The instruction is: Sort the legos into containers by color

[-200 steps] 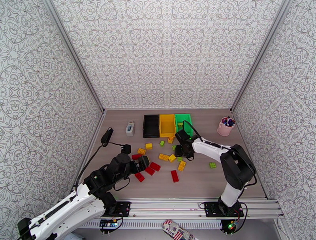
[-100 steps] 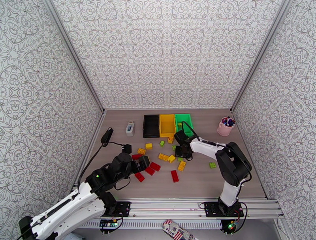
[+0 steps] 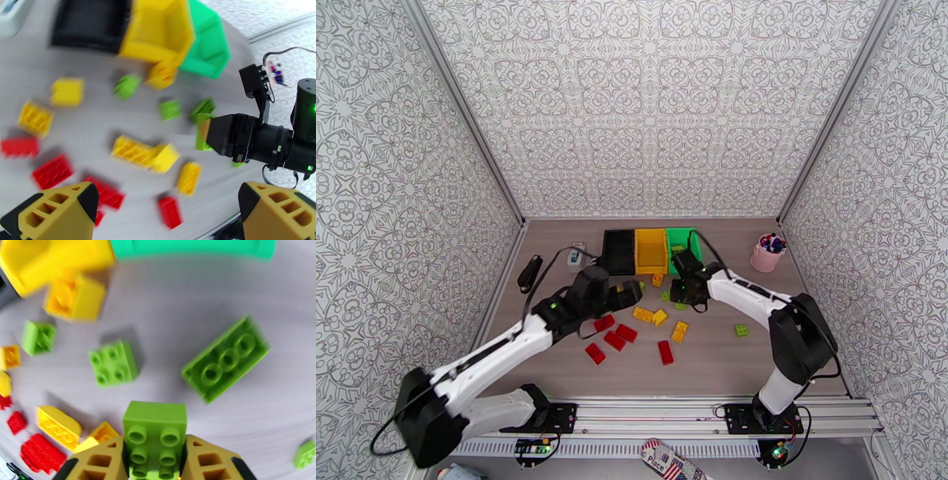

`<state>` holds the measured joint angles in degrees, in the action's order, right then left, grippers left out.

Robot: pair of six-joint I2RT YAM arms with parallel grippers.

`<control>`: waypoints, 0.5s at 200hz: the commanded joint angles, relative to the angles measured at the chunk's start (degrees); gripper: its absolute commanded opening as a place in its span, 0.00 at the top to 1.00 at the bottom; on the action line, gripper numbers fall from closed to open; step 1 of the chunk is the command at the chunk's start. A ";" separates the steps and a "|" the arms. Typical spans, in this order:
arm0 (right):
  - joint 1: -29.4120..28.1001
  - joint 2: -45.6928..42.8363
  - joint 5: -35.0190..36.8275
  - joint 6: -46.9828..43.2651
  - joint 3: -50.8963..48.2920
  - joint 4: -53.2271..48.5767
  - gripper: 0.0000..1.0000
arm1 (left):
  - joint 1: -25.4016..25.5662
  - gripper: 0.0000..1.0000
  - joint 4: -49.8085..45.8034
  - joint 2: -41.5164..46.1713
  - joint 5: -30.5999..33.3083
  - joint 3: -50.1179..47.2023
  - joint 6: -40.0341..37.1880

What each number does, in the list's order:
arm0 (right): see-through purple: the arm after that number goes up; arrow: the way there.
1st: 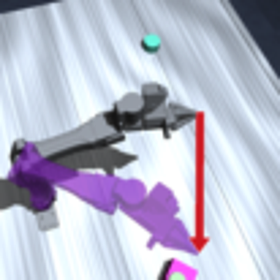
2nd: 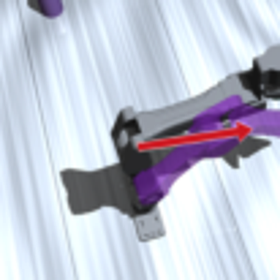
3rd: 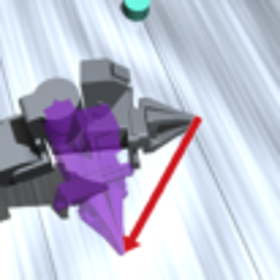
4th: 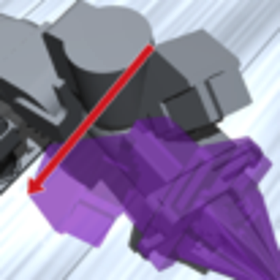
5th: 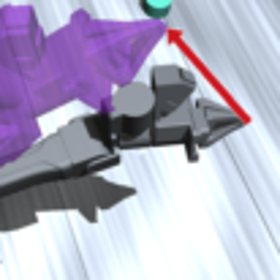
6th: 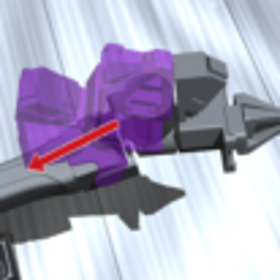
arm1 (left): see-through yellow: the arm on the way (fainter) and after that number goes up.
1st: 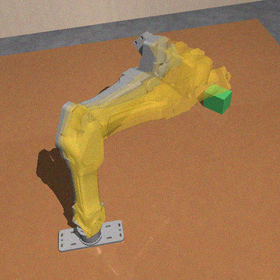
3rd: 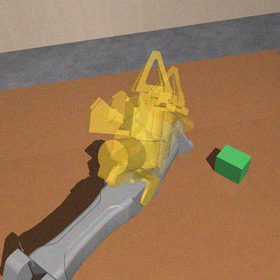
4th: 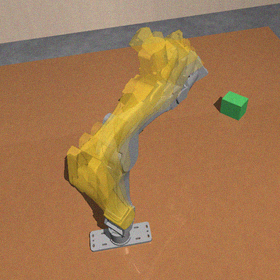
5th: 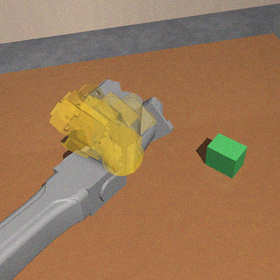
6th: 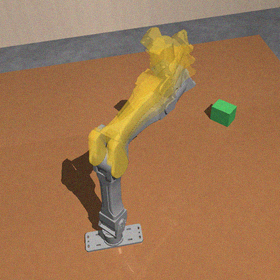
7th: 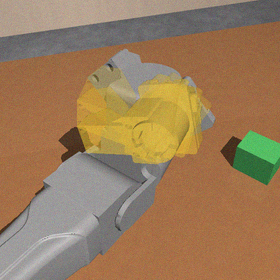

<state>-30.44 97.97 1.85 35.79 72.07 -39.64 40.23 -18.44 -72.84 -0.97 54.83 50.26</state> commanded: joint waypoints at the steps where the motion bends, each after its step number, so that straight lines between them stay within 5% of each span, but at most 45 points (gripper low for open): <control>1: 3.69 1.04 -0.01 -3.67 7.54 -3.94 0.78 | -0.75 0.01 8.50 -5.61 -2.11 5.18 -2.39; 69: 10.68 17.34 -1.56 -7.30 34.22 -12.07 0.70 | -3.75 0.01 13.60 -15.32 -4.59 12.69 0.16; 100: 11.36 23.81 -1.75 -7.83 44.24 -16.22 0.57 | -2.61 0.01 13.51 -14.76 -4.25 11.59 0.64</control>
<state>-19.44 117.93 0.78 29.39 109.38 -49.82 36.75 -6.17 -87.92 -4.32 65.69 49.89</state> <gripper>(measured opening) 0.389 0.994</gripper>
